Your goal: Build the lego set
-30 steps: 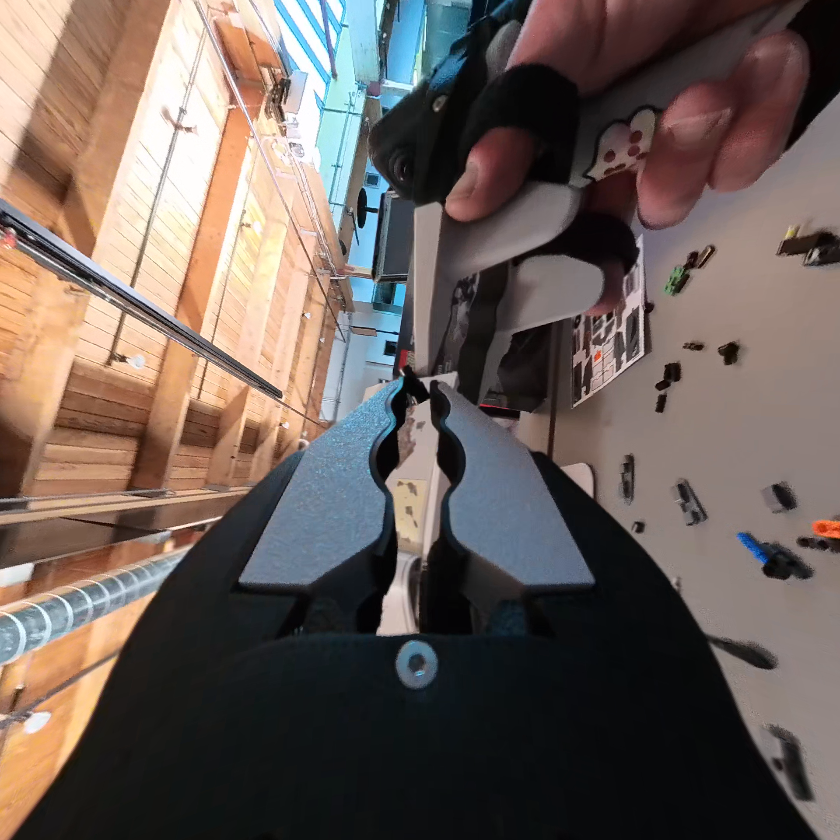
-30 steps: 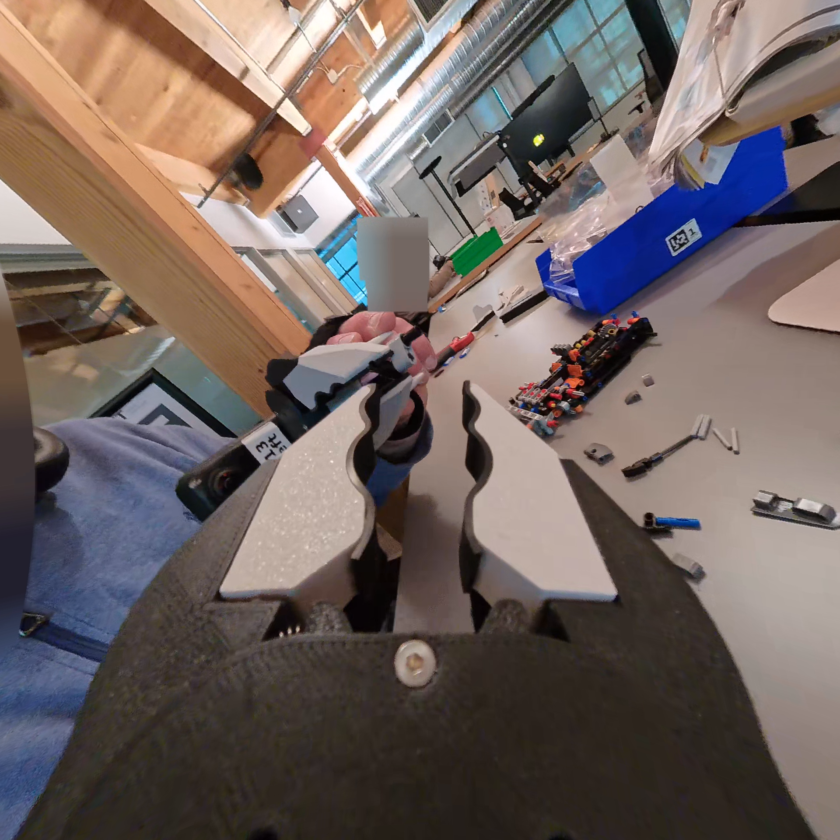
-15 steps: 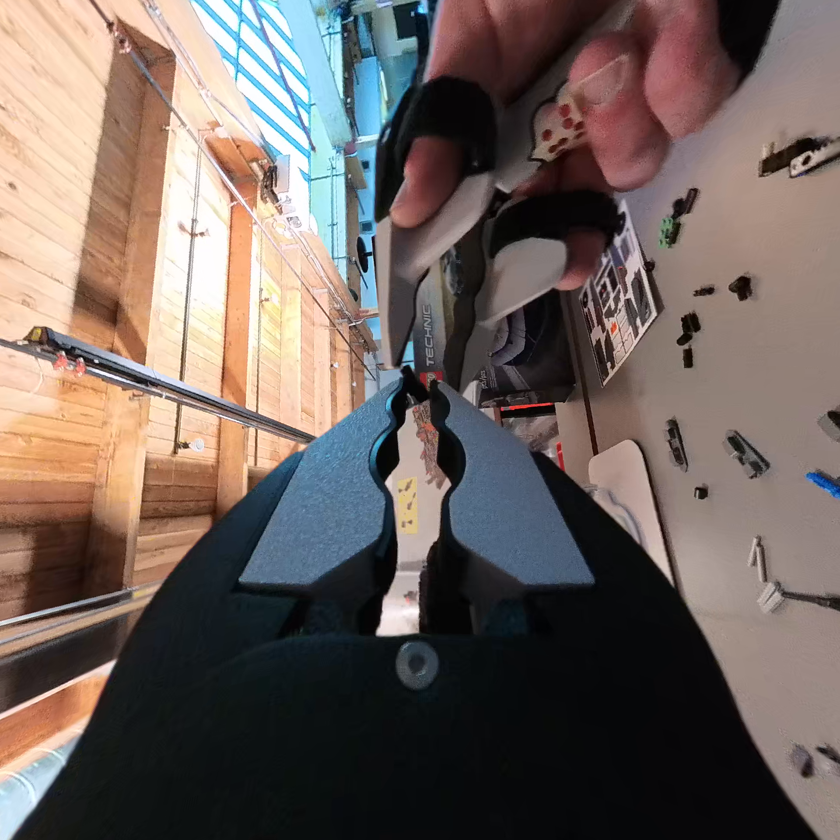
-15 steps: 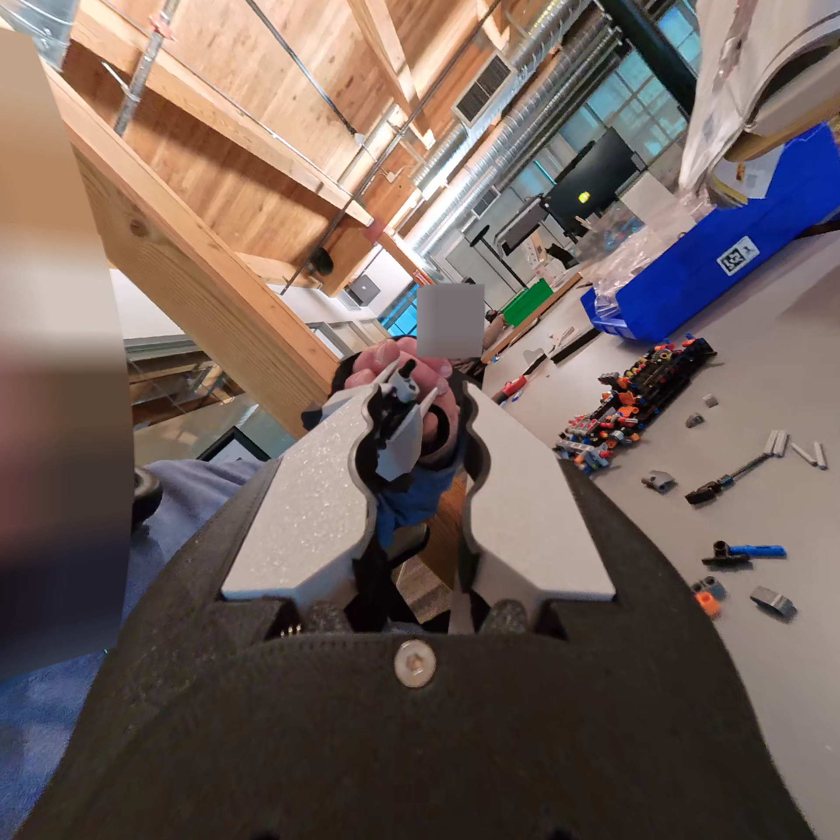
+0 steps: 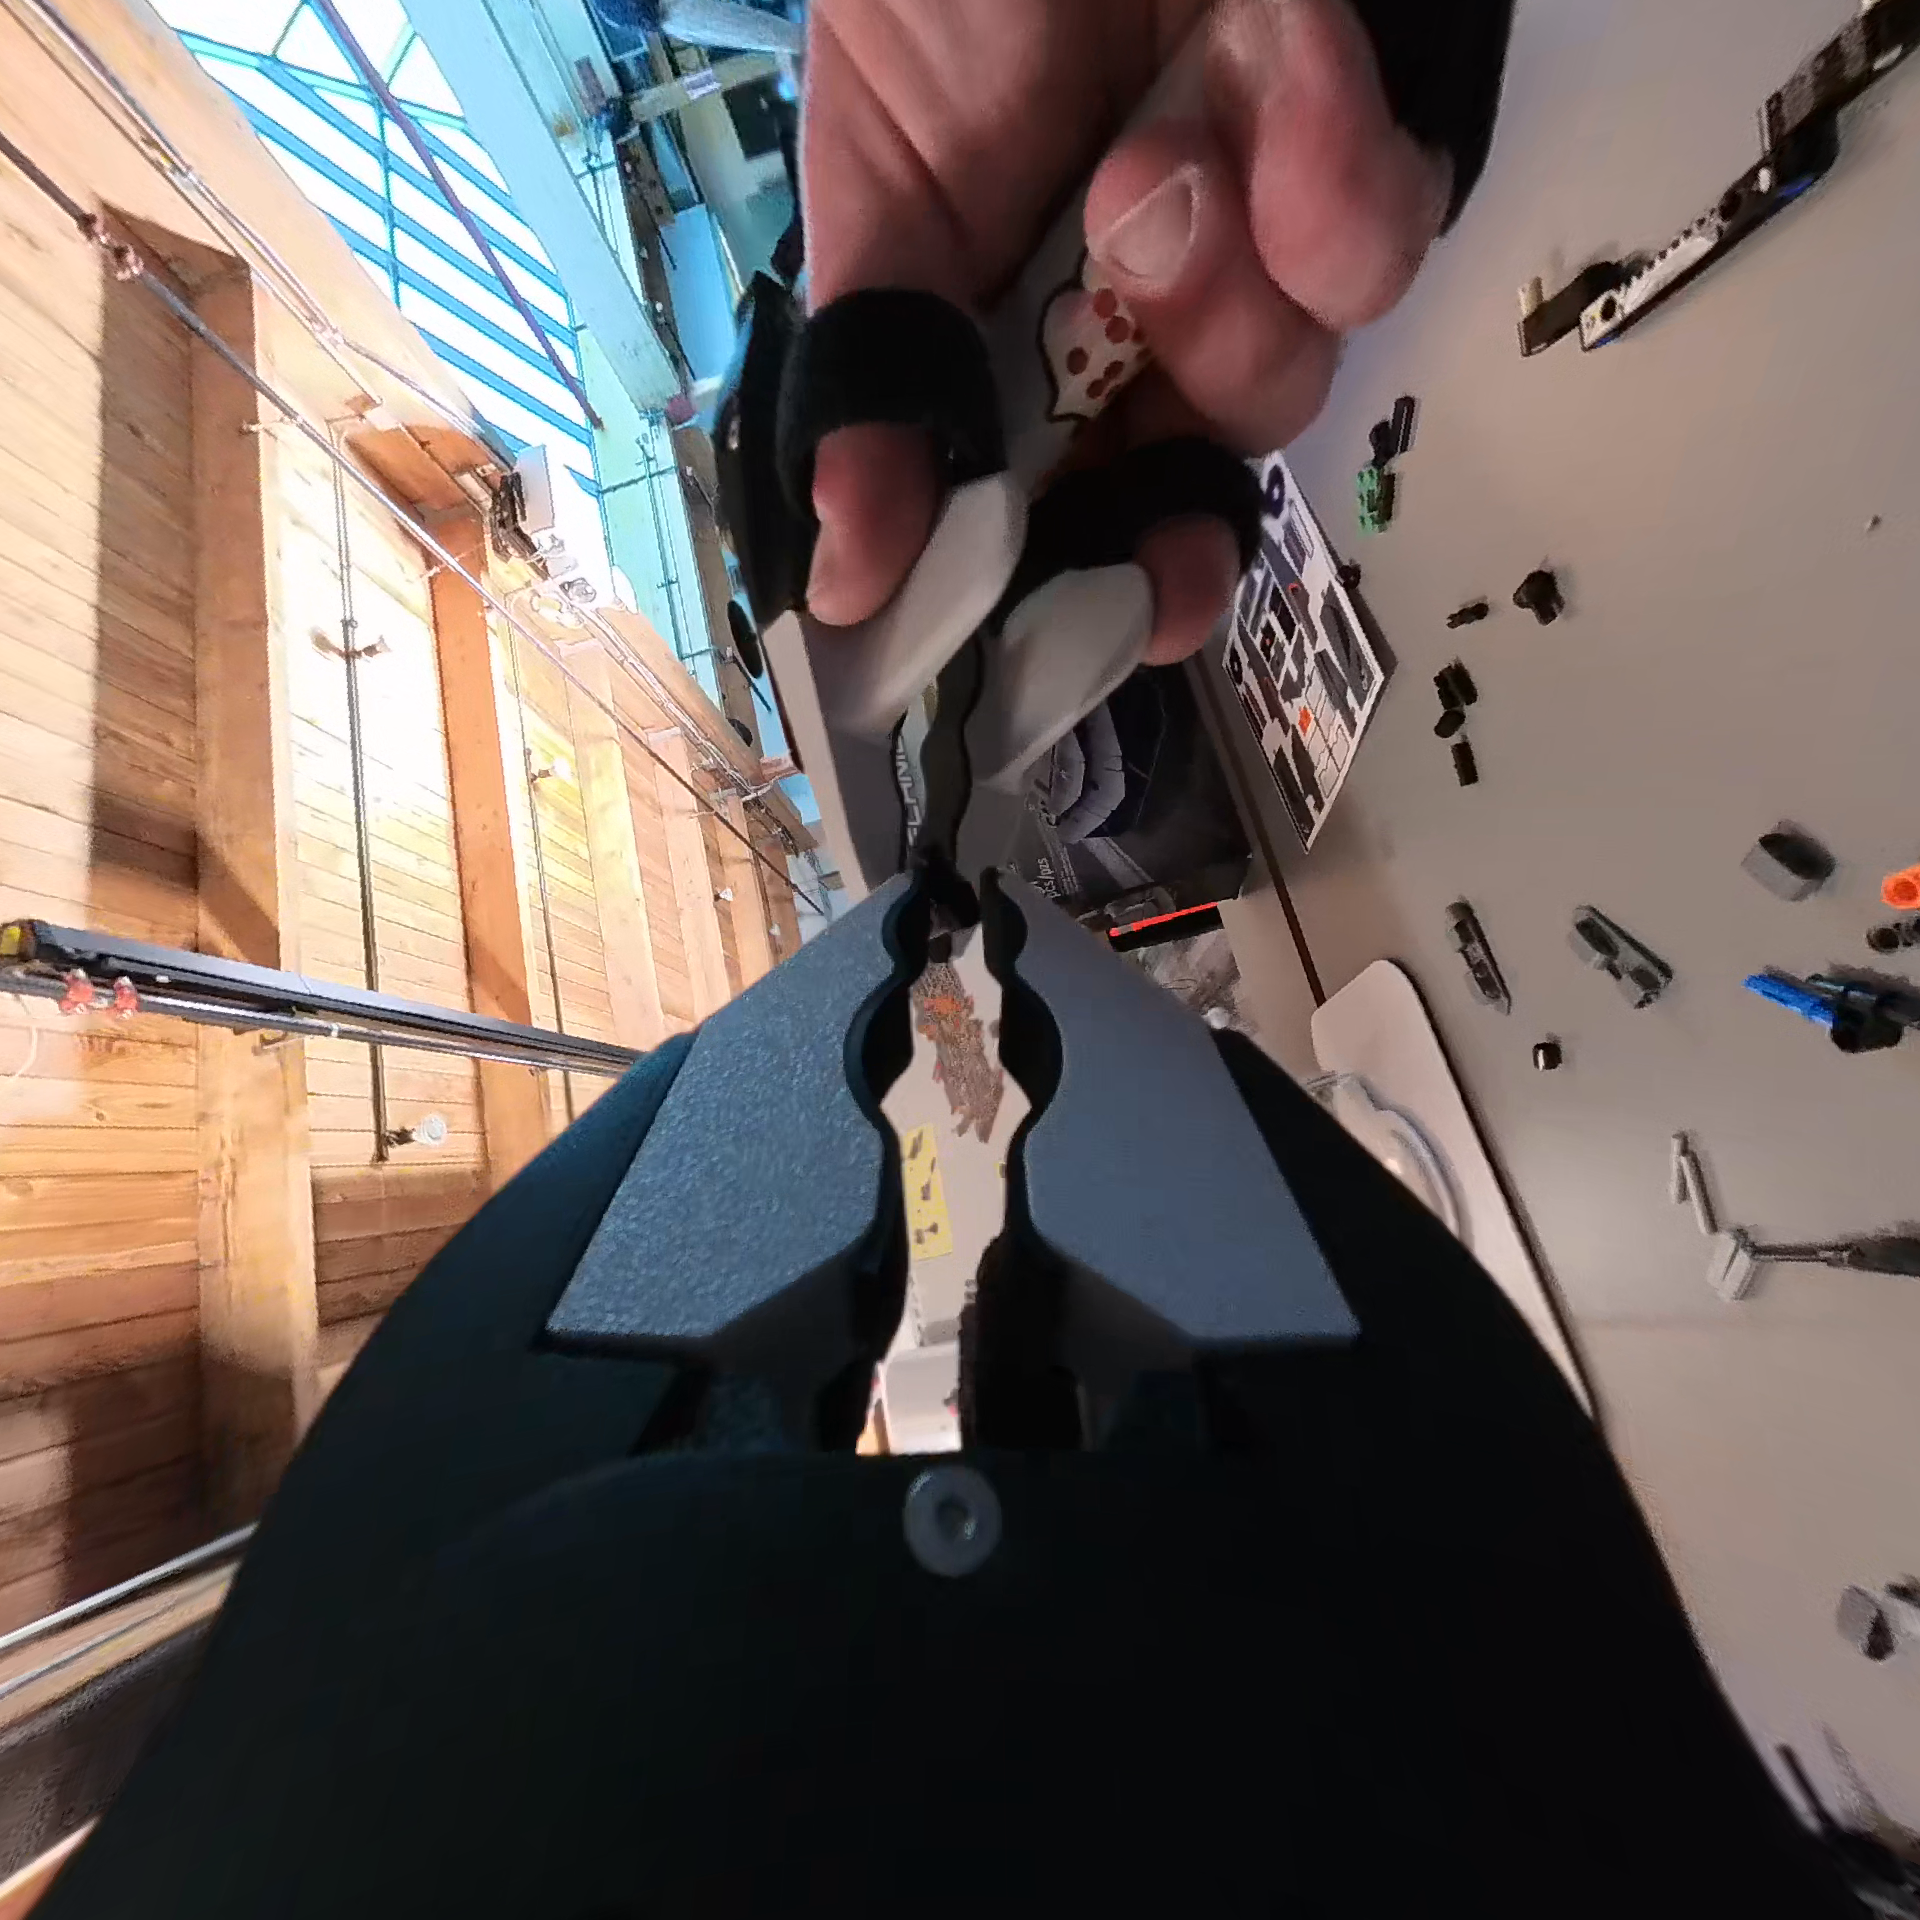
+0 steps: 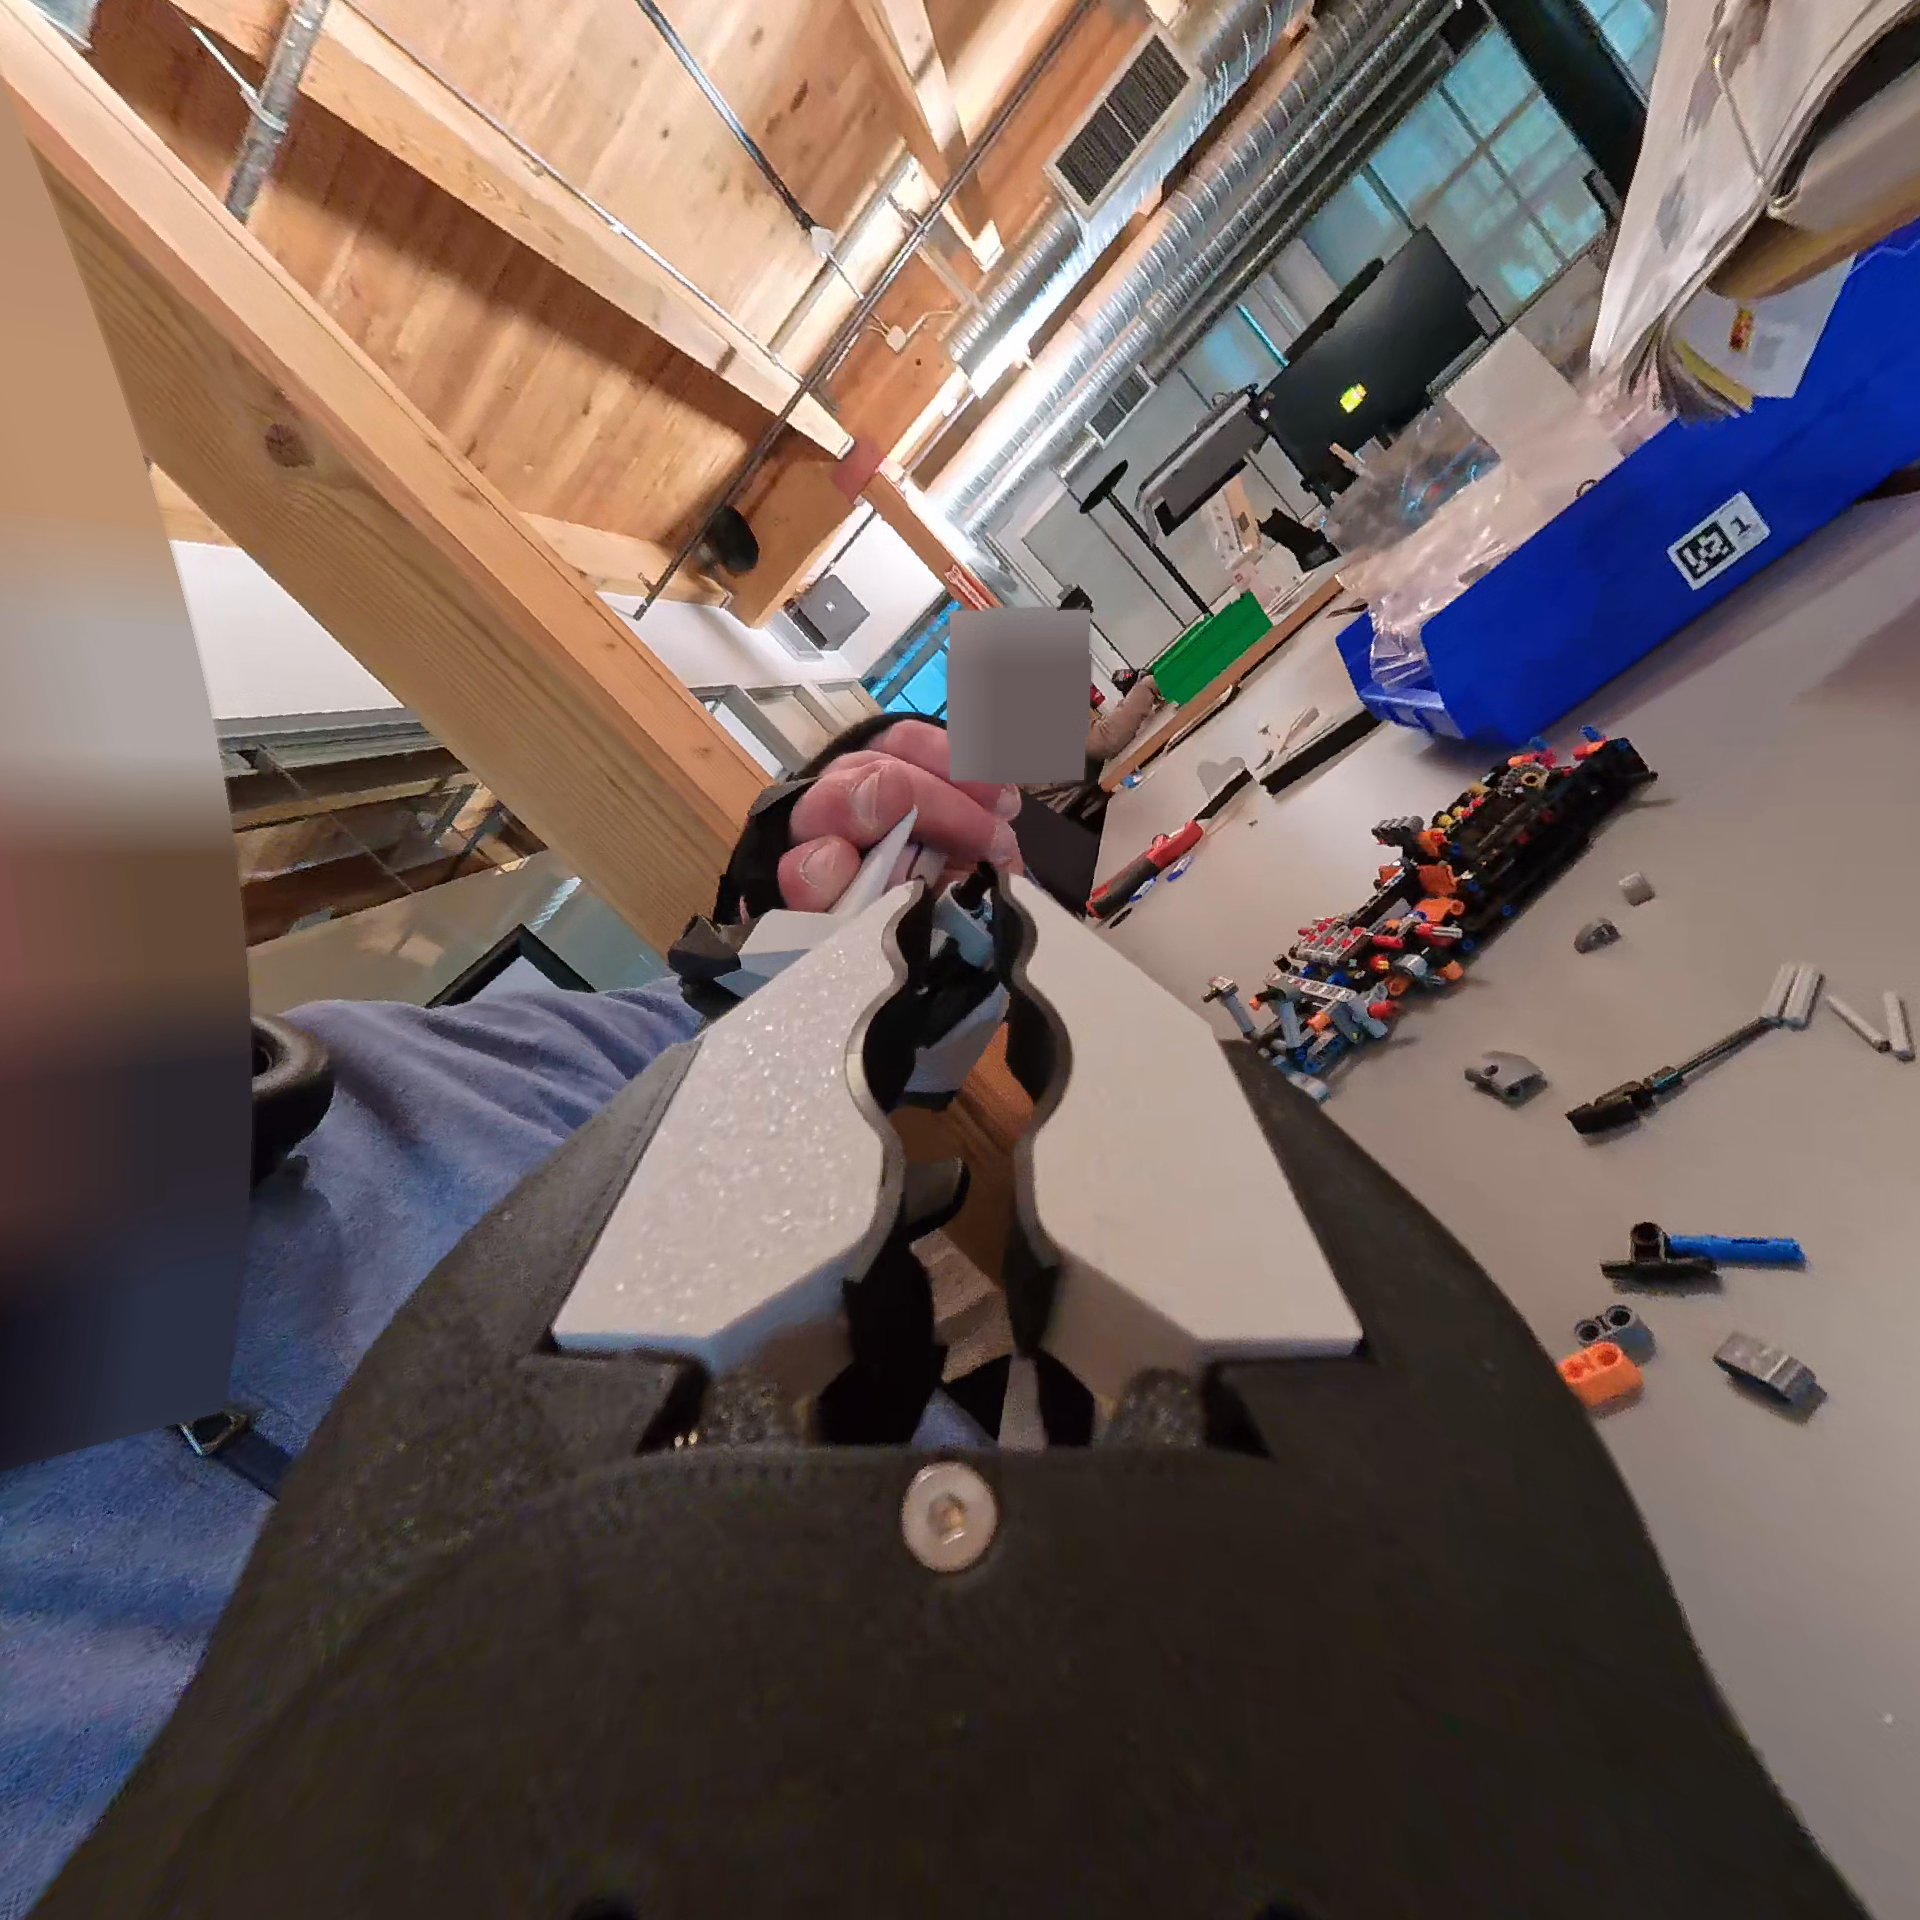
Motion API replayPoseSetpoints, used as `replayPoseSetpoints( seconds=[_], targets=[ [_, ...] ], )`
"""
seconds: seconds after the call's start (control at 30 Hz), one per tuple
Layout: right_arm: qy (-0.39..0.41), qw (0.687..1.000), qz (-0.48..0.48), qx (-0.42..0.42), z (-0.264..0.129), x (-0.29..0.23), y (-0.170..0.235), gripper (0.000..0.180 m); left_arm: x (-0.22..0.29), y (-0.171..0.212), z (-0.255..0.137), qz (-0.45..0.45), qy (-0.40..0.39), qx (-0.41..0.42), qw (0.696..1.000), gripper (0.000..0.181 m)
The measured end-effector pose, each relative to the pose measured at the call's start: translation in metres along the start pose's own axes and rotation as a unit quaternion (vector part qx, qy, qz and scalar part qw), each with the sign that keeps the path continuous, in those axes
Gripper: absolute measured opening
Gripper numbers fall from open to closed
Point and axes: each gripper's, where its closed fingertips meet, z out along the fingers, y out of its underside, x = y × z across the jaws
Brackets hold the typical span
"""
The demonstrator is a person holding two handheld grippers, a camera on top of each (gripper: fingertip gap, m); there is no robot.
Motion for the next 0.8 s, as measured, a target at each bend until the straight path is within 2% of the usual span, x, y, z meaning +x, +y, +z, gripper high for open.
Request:
replayPoseSetpoints(
  seconds=[0.1,0.2,0.23,0.3,0.37,0.4,0.5,0.57,0.63,0.67,0.8],
  targets=[
    [0.0,1.0,-0.017,0.008,-0.002,-0.001,-0.006,0.008,-0.006,-0.003,-0.005,-0.043,-0.023,0.002,0.999,0.02],
    [-0.006,0.999,-0.033,0.015,-0.007,-0.005,-0.014,0.009,-0.007,-0.003,-0.014,-0.143,-0.013,0.001,0.99,0.027],
    [-0.008,0.999,-0.044,0.013,-0.008,-0.007,-0.016,0.008,-0.006,0.0,-0.016,-0.205,-0.003,-0.001,0.979,0.028],
    [-0.017,0.998,-0.067,0.012,-0.009,-0.011,-0.018,0.008,-0.003,0.003,-0.017,-0.356,0.035,0.009,0.934,0.031],
    [-0.018,0.995,-0.095,-0.003,-0.009,-0.012,-0.016,0.008,-0.01,0.006,-0.017,-0.492,0.057,0.036,0.868,0.029],
    [-0.024,0.994,-0.106,-0.006,-0.008,-0.013,-0.016,0.008,-0.012,0.004,-0.016,-0.563,0.079,0.057,0.821,0.028],
    [-0.044,0.991,-0.125,-0.016,-0.007,-0.02,-0.015,0.008,-0.016,-0.004,-0.011,-0.724,0.148,0.138,0.66,0.022],
    [-0.059,0.988,-0.139,-0.024,-0.007,-0.026,-0.013,0.008,-0.017,-0.009,-0.007,-0.797,0.188,0.182,0.544,0.026],
    [-0.065,0.985,-0.157,-0.034,-0.008,-0.03,-0.011,0.008,-0.026,-0.009,-0.009,-0.835,0.202,0.24,0.451,0.022],
    [-0.066,0.984,-0.163,-0.042,-0.008,-0.03,-0.009,0.008,-0.027,-0.01,-0.009,-0.845,0.212,0.253,0.42,0.022],
    [-0.068,0.98,-0.178,-0.058,-0.007,-0.032,-0.004,0.008,-0.027,-0.02,-0.007,-0.859,0.244,0.28,0.354,0.017]
  ],
)
